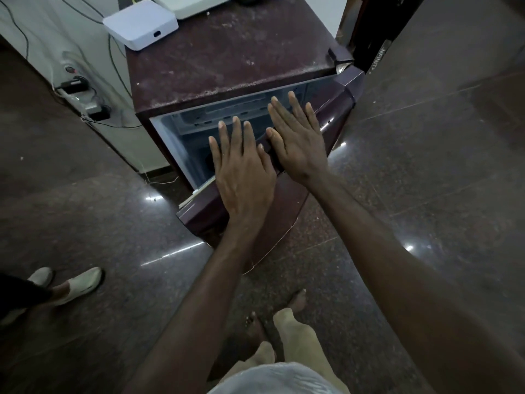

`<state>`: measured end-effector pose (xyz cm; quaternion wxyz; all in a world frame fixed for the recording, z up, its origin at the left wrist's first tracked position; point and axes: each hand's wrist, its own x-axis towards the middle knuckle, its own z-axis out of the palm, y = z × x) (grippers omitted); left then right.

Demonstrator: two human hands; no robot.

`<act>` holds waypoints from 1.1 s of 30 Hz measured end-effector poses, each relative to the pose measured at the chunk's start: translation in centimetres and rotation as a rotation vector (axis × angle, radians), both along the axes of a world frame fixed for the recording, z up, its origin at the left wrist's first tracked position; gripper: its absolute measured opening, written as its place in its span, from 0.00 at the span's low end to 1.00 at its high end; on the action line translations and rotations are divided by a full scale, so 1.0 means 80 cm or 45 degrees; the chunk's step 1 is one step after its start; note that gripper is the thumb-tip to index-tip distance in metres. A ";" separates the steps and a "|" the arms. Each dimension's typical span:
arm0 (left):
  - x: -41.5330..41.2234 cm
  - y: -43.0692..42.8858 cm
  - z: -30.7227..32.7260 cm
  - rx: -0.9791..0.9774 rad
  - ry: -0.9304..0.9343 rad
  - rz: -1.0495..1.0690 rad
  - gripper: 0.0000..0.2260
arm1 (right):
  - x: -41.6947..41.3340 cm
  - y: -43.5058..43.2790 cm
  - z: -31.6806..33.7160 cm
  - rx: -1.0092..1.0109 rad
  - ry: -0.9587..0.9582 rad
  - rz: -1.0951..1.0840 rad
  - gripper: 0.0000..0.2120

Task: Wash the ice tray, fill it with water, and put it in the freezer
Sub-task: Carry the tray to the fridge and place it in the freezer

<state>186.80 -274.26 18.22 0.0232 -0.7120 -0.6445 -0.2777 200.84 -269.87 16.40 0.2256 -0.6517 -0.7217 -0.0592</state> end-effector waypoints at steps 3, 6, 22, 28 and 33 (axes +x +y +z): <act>-0.004 0.018 -0.002 0.037 0.043 0.058 0.25 | -0.008 0.011 -0.003 0.000 0.002 -0.035 0.29; -0.013 0.036 -0.005 0.090 0.057 0.103 0.25 | -0.017 0.020 -0.004 0.008 0.020 -0.067 0.28; -0.051 0.120 -0.017 0.346 0.116 0.061 0.21 | -0.051 0.065 -0.002 0.019 -0.010 -0.168 0.30; -0.059 0.147 -0.019 0.398 0.118 0.047 0.21 | -0.056 0.082 -0.004 0.038 -0.020 -0.173 0.31; -0.065 0.171 -0.021 0.459 0.105 0.016 0.21 | -0.061 0.098 -0.009 0.082 -0.047 -0.194 0.31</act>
